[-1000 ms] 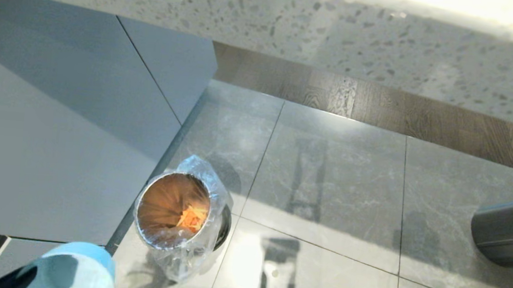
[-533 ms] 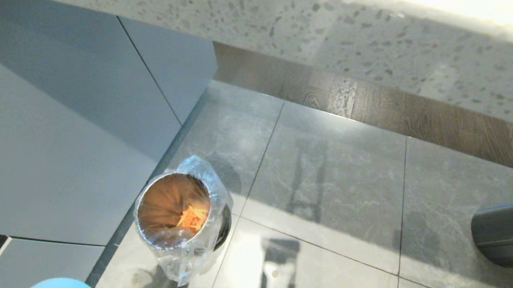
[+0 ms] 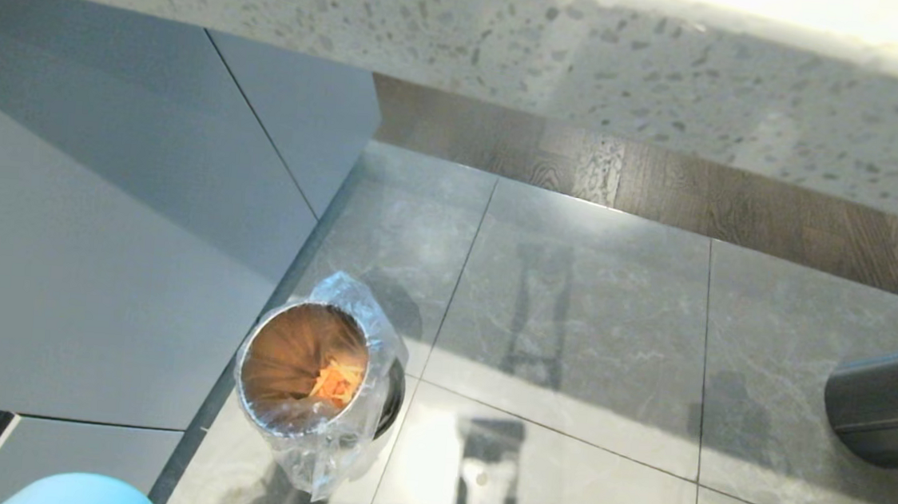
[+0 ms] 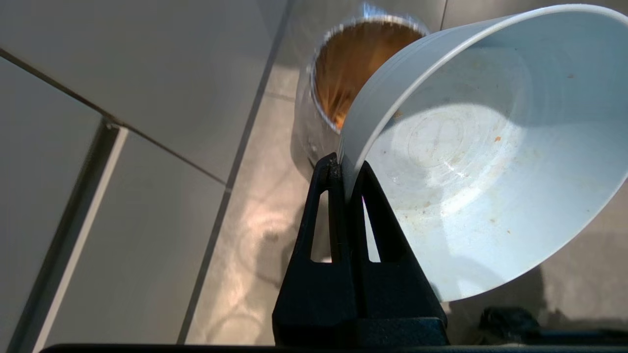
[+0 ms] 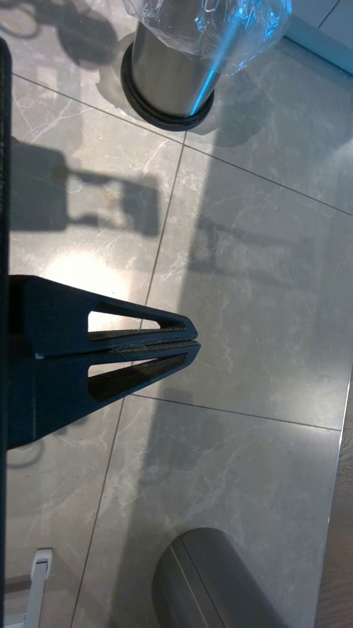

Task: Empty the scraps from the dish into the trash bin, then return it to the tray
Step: Put the bowl back to the table

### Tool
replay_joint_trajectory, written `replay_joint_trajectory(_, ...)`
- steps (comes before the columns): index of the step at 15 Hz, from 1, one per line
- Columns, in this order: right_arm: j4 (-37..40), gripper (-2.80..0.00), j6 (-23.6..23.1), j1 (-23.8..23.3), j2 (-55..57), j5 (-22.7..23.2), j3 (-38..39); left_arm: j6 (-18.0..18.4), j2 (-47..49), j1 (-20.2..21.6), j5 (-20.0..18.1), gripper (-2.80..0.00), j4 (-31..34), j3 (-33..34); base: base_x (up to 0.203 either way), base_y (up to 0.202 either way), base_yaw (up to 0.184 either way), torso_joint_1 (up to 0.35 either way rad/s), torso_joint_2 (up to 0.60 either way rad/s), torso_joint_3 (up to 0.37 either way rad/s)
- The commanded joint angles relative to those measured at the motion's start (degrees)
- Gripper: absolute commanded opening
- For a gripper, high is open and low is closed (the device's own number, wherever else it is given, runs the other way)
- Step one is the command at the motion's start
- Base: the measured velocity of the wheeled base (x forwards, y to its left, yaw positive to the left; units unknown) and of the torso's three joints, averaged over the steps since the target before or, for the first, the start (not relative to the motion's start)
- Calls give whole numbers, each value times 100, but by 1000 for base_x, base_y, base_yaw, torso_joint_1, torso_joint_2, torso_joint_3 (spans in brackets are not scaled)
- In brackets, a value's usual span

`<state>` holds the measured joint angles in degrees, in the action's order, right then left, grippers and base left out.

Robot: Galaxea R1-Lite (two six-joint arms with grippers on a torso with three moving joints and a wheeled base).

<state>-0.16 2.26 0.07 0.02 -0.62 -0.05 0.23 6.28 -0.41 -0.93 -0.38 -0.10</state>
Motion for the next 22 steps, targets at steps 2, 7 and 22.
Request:
replay_joint_trajectory(2, -2, -280, 3, 1, -2, 1, -4, 21, -628, 15, 14, -280, 3, 1, 0, 0, 0, 0, 0, 0)
replay_joint_trajectory(7, -2, -280, 3, 1, -2, 1, -3, 21, -619, 15, 5, -280, 3, 10, 0, 0, 0, 0, 0, 0)
replay_joint_trajectory(22, -2, -280, 3, 1, -2, 1, -3, 12, -625, 15, 14, -280, 3, 10, 0, 0, 0, 0, 0, 0)
